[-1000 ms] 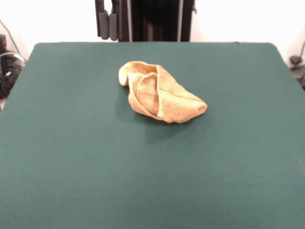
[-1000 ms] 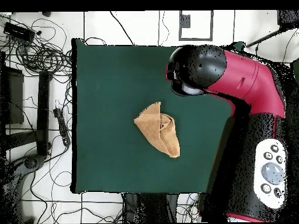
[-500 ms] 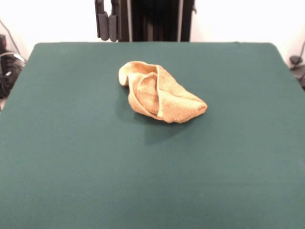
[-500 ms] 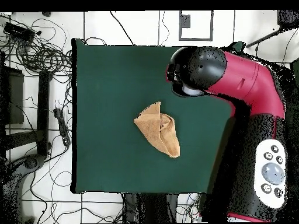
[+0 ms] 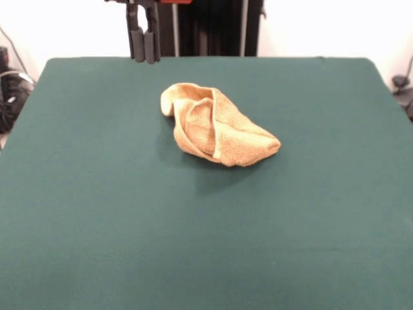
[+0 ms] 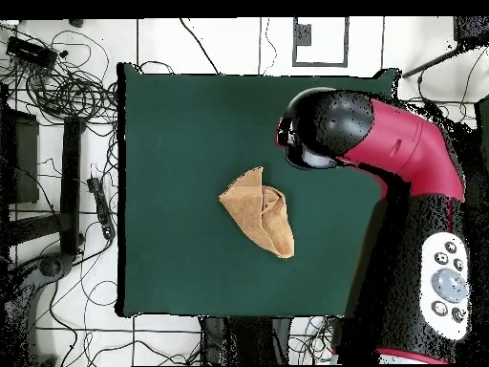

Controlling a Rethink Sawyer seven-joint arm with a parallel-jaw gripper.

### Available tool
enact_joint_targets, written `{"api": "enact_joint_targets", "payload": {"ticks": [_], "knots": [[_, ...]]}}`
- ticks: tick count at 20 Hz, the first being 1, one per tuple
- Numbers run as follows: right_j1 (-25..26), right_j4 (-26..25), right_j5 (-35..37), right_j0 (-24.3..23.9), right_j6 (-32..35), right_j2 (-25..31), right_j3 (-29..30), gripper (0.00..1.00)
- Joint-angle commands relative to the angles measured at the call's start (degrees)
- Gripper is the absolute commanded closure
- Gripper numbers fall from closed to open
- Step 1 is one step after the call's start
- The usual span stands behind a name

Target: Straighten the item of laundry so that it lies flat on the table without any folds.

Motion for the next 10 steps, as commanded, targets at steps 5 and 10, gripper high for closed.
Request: {"api": "enact_joint_targets", "payload": {"ticks": [5, 10], "knots": [[5.91, 0.99, -3.67, -1.49, 3.12, 6.8, 9.67, 1.0], [6.35, 0.6, -4.36, -1.84, 2.72, 7.05, 10.11, 1.0]]}}
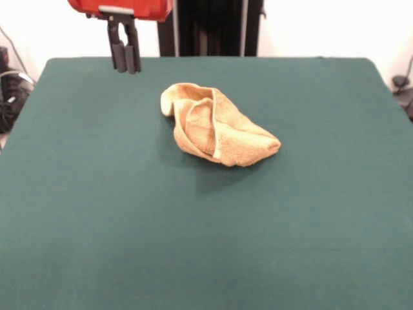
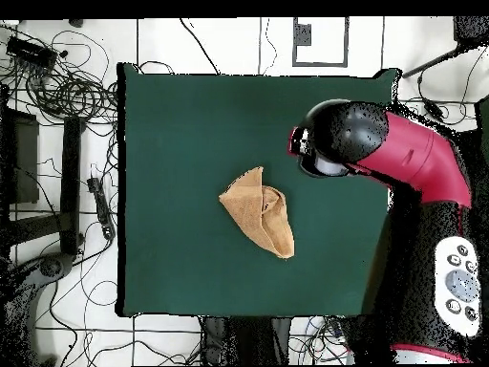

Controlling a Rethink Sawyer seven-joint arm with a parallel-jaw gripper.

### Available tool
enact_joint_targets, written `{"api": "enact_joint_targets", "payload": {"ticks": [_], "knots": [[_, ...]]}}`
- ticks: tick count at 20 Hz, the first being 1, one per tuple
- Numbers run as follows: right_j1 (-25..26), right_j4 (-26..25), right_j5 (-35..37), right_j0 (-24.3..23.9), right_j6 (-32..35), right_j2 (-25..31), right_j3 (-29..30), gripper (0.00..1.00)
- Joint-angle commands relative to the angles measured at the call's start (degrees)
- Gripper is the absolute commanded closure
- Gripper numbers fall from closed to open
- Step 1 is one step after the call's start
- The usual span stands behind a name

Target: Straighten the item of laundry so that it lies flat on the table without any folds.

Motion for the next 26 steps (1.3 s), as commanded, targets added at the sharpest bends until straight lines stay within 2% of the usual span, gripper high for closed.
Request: {"api": "enact_joint_targets", "payload": {"ticks": [1, 10, 19, 26], "knots": [[5.05, 0.54, -3.65, 0.47, 2.93, 6.91, 8.8, 1.0], [4.18, 0.48, -1.36, 0.55, 2.89, 6.3, 8.72, 1.0], [-3.75, 0.71, 5.89, 0.35, 1.5, 4.11, 13.69, 1.0], [-5.02, 0.41, 6.26, -0.12, 1.19, 4.37, 14.73, 1.0]]}}
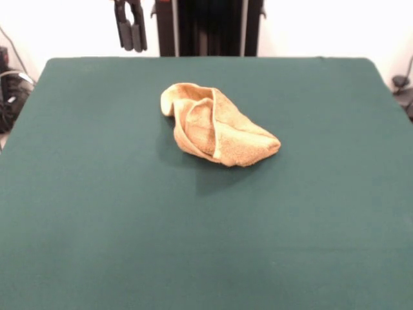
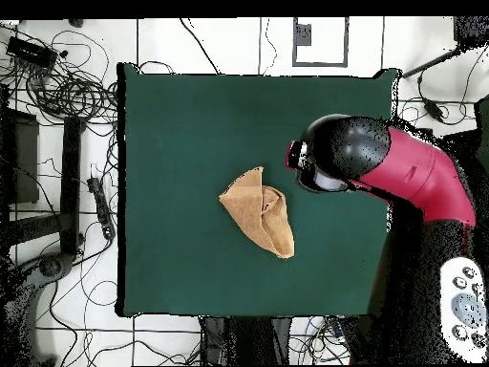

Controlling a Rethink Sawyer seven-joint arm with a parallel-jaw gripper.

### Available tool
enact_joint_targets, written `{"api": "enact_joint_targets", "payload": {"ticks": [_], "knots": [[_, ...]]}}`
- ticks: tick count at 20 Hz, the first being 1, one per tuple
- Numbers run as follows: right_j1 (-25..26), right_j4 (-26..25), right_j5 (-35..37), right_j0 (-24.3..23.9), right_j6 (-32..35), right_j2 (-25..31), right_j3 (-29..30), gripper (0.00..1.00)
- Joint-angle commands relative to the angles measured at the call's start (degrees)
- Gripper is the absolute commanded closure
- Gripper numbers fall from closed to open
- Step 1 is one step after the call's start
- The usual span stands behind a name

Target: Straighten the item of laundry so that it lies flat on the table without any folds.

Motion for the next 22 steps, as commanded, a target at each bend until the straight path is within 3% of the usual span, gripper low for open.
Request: {"api": "enact_joint_targets", "payload": {"ticks": [1, 5, 22], "knots": [[-0.85, 0.54, 6.01, 0.09, 1.37, 4.38, 9.31, 1.0], [0.02, 0.05, 6.74, -0.04, 1.18, 4.7, 7.72, 1.0], [11.33, -1.65, 12.66, -0.93, 1.16, 6.3, -12.3, 1.0]]}}
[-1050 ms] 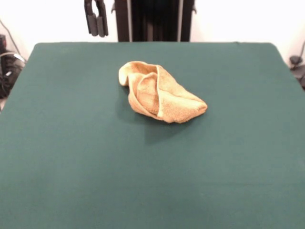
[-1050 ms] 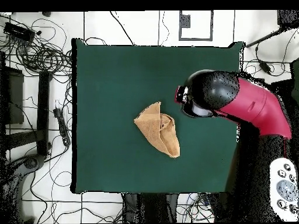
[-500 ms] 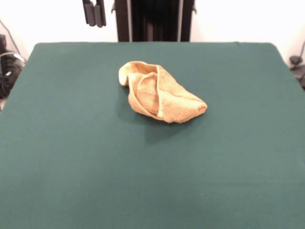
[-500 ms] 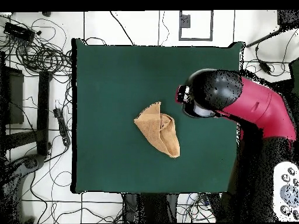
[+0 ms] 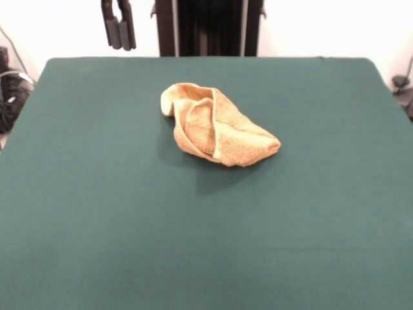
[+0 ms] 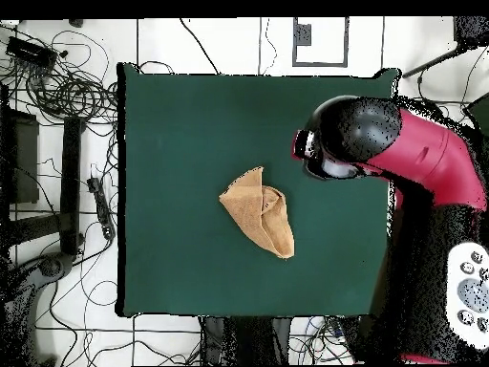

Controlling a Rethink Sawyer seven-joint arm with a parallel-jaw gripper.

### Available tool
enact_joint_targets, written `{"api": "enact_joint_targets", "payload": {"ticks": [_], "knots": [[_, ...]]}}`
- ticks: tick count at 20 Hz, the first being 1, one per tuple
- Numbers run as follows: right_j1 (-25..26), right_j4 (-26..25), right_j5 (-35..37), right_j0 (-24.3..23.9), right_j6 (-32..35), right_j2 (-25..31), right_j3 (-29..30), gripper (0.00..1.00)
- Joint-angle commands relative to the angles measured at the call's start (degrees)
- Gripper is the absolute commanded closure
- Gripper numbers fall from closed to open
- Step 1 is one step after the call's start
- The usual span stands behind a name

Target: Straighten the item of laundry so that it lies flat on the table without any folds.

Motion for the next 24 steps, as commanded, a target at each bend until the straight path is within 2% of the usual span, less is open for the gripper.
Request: {"api": "enact_joint_targets", "payload": {"ticks": [1, 4, 12, 24], "knots": [[9.1, -0.98, 8.03, -0.87, 0.9, 6.43, -6.63, 1.0], [11.17, -1.38, 9.66, -1.0, 0.19, 6.53, -10.49, 1.0], [13.68, -1.94, 12.44, -0.83, -0.93, 5.77, -15.98, 1.0], [14.32, -1.97, 14.81, -0.57, -0.8, 4.78, -18.78, 1.0]]}}
